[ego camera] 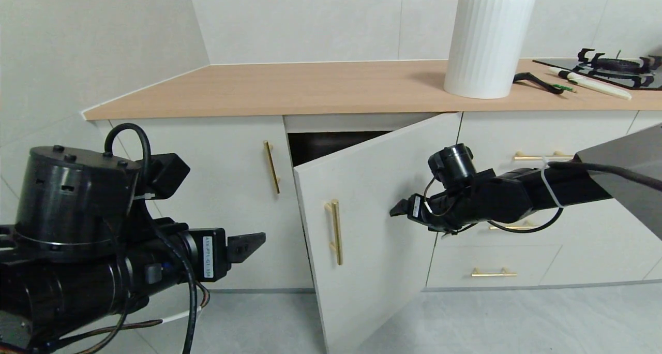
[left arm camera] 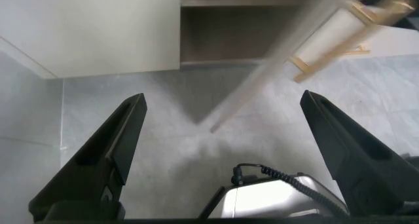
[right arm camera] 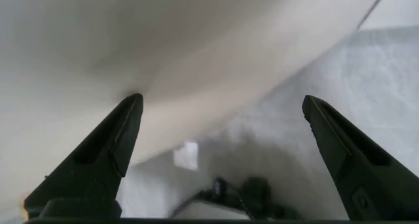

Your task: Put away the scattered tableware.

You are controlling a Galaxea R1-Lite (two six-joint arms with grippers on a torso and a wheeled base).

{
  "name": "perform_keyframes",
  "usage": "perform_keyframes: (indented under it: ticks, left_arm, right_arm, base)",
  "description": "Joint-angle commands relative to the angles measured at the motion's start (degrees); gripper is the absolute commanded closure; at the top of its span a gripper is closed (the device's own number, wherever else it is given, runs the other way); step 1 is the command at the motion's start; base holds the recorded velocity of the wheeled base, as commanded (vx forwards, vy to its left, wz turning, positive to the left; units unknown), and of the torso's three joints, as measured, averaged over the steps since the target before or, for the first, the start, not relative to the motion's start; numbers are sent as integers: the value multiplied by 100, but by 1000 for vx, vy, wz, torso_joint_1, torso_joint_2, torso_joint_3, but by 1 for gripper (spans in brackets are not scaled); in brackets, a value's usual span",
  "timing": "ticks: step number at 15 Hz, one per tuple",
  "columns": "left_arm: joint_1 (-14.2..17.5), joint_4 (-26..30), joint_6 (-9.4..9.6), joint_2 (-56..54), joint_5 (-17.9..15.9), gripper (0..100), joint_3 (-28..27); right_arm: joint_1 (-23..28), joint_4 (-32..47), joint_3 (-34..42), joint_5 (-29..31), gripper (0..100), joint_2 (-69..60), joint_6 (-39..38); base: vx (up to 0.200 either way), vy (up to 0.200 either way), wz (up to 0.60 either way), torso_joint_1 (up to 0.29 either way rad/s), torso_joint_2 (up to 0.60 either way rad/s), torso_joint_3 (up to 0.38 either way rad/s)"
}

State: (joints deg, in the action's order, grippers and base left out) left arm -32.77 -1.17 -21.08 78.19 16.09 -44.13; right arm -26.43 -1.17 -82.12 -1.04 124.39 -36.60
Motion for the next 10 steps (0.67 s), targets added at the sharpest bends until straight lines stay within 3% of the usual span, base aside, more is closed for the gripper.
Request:
perform_keyframes:
  ticks: [1,4,10]
  left_arm:
    - [-1,-15,-10,-23,-1,0,-8]
    - [-1,-24,-10,-23,-1,0,-8]
    - [-1,-24,-19,-32,-1,0,-8]
  right_arm:
    - [-11,-314,-68,148,0,173,-199]
    - [-3,-885,-235,613,0,463,-462]
    - [217,-946,-885,912,0,797,-1166]
  base:
    - [0,0,0,0,0,0]
    - [0,0,0,0,0,0]
    - [0,0,0,0,0,0]
